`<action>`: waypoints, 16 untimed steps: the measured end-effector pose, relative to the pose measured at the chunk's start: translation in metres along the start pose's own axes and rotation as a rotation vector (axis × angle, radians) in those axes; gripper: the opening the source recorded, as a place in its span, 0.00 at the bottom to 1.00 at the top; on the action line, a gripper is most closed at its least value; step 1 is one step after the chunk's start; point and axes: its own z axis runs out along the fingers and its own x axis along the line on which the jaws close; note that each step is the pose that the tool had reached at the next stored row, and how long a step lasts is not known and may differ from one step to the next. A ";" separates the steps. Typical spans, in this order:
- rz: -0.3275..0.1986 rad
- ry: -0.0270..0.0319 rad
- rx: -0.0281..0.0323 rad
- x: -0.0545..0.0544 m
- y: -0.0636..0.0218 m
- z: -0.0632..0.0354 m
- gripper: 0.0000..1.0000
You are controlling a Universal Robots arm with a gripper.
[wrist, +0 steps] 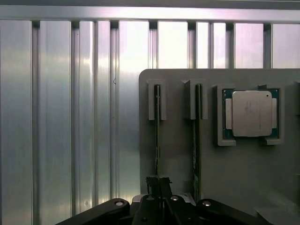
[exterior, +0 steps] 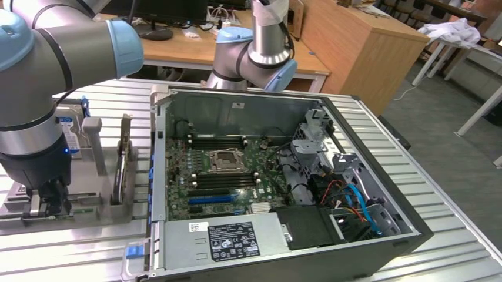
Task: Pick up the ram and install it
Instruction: 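Pick up the ram and move it above insertion slot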
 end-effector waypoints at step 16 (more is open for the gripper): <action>0.000 -0.0001 0.0000 0.000 0.0000 -0.0165 0.12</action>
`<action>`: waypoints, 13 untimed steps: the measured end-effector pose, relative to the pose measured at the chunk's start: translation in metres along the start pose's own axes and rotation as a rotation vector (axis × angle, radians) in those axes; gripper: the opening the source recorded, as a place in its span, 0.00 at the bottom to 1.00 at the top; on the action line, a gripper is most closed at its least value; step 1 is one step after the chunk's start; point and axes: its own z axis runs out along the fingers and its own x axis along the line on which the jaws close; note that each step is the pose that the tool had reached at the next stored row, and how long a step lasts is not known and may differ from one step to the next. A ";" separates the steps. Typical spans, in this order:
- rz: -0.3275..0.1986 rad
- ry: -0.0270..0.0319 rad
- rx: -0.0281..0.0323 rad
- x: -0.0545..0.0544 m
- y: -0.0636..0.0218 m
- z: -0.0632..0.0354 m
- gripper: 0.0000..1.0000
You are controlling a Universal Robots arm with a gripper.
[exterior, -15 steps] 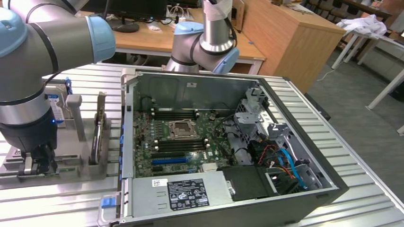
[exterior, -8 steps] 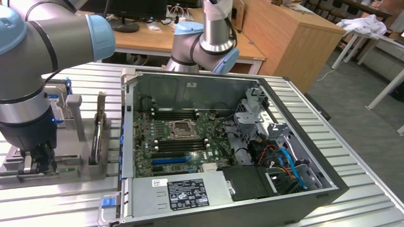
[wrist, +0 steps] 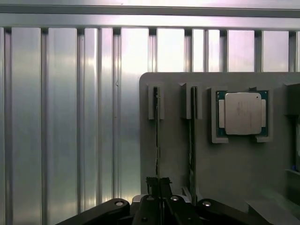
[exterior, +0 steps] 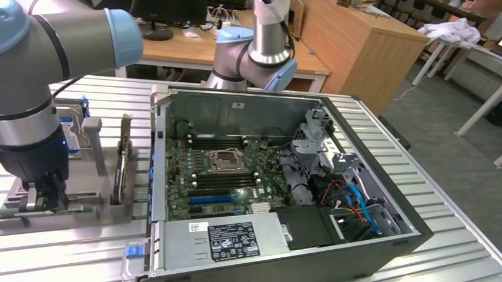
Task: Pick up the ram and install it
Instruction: 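Pick up the ram and move it above insertion slot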
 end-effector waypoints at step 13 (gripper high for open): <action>0.000 0.0001 0.0000 0.000 0.0001 -0.0263 0.12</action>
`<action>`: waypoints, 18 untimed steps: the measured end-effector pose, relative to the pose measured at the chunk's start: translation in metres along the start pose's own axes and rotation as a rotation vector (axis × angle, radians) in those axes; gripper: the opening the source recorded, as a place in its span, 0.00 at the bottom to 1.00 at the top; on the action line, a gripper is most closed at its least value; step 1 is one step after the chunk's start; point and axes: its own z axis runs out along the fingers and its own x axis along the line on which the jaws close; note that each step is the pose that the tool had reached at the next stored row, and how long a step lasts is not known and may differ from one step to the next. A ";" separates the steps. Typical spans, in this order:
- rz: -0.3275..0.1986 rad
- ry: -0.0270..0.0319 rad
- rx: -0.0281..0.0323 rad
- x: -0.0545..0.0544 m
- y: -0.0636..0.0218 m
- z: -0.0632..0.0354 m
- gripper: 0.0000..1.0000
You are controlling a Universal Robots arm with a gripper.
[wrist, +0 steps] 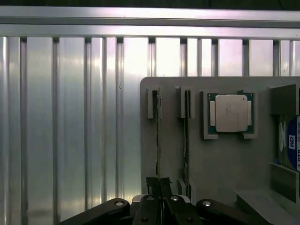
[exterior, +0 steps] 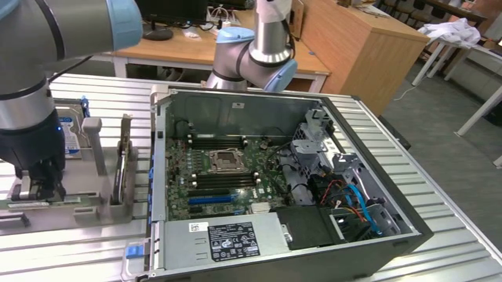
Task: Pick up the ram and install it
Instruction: 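Pick up the ram and move it above insertion slot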
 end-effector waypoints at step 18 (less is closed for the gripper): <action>0.000 0.0000 0.0000 -0.001 0.0001 -0.0390 0.12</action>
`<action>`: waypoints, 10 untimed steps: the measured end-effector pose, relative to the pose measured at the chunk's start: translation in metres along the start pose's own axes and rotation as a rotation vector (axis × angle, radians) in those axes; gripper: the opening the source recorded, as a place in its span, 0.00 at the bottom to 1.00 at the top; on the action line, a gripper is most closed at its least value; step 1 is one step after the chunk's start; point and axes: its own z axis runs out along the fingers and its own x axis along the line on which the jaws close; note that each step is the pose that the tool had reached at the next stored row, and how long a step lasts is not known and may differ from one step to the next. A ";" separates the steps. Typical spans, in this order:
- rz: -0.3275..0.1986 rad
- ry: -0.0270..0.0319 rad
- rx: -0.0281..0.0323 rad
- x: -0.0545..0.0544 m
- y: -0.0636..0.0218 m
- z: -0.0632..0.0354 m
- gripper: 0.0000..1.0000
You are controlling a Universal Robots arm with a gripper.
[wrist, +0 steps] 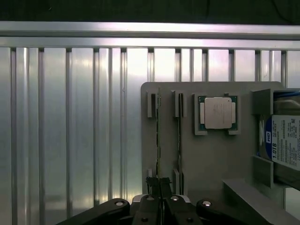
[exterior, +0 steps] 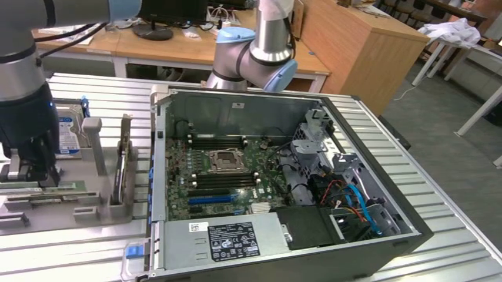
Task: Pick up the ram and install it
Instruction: 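Pick up the ram and move it above insertion slot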
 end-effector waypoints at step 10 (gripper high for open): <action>0.000 0.0014 0.0000 0.000 0.0000 -0.0213 0.12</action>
